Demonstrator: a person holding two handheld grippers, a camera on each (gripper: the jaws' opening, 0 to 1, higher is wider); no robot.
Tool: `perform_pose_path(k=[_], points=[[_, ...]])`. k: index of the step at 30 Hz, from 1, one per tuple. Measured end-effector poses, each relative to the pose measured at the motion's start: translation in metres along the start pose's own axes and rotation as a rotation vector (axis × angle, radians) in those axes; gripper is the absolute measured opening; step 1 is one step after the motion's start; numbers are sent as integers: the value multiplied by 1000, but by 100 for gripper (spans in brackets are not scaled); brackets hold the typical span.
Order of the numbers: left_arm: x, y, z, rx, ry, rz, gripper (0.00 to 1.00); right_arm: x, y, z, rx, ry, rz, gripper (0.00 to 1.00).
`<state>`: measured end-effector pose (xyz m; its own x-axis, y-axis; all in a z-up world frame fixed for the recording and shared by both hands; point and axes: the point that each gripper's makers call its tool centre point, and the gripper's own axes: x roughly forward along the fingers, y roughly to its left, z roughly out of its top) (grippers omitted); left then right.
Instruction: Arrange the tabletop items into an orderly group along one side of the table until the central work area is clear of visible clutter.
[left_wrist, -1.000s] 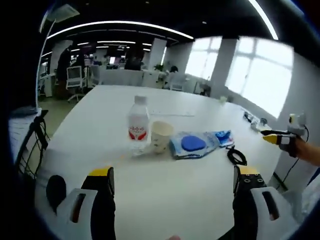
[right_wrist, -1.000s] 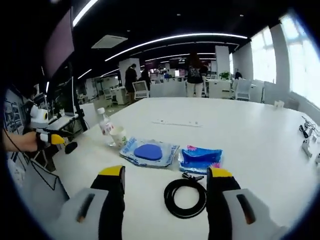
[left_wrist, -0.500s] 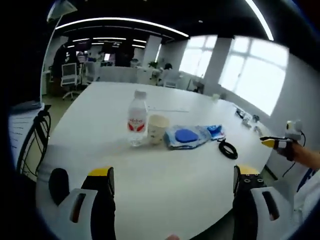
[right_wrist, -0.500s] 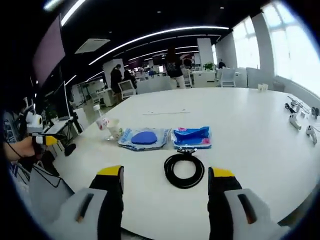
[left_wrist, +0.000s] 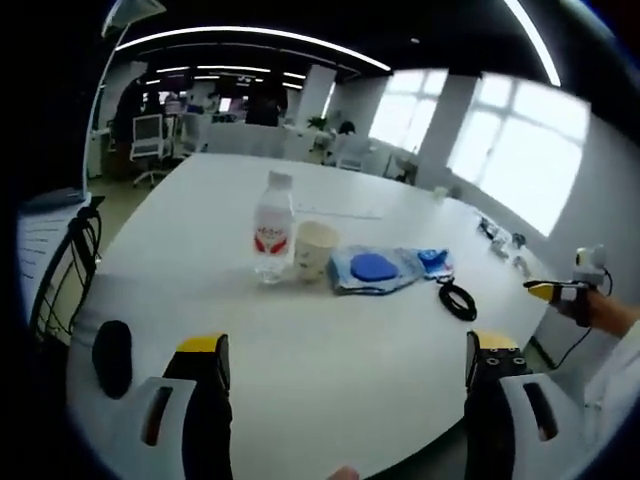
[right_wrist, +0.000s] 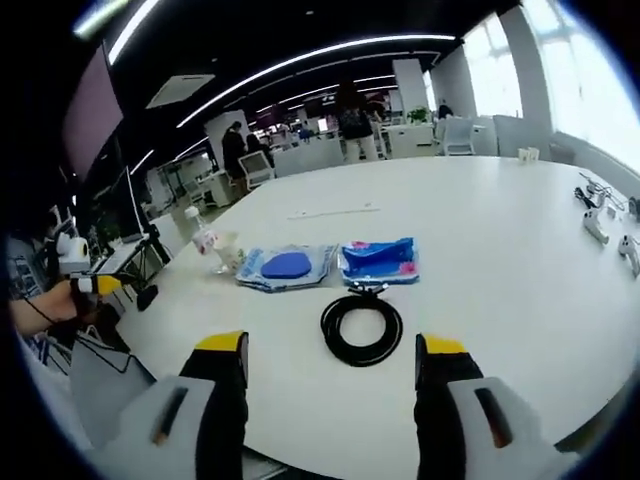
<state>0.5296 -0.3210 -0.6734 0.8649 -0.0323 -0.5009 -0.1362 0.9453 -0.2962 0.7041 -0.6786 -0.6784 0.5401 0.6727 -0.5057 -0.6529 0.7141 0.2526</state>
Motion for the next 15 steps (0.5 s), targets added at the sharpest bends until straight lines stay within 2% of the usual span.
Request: perform_pose_path(k=[4,10,15], points=[[0,-3,1,-39,-22,11,95,0,-1,-1,-11,23,14,65],[3,-6,2,-34,-16,22,95,4,-16,1,2,29,16,64],[6,-11,2,-29,-5,13,94,4,-15,0,13,22,18,64]])
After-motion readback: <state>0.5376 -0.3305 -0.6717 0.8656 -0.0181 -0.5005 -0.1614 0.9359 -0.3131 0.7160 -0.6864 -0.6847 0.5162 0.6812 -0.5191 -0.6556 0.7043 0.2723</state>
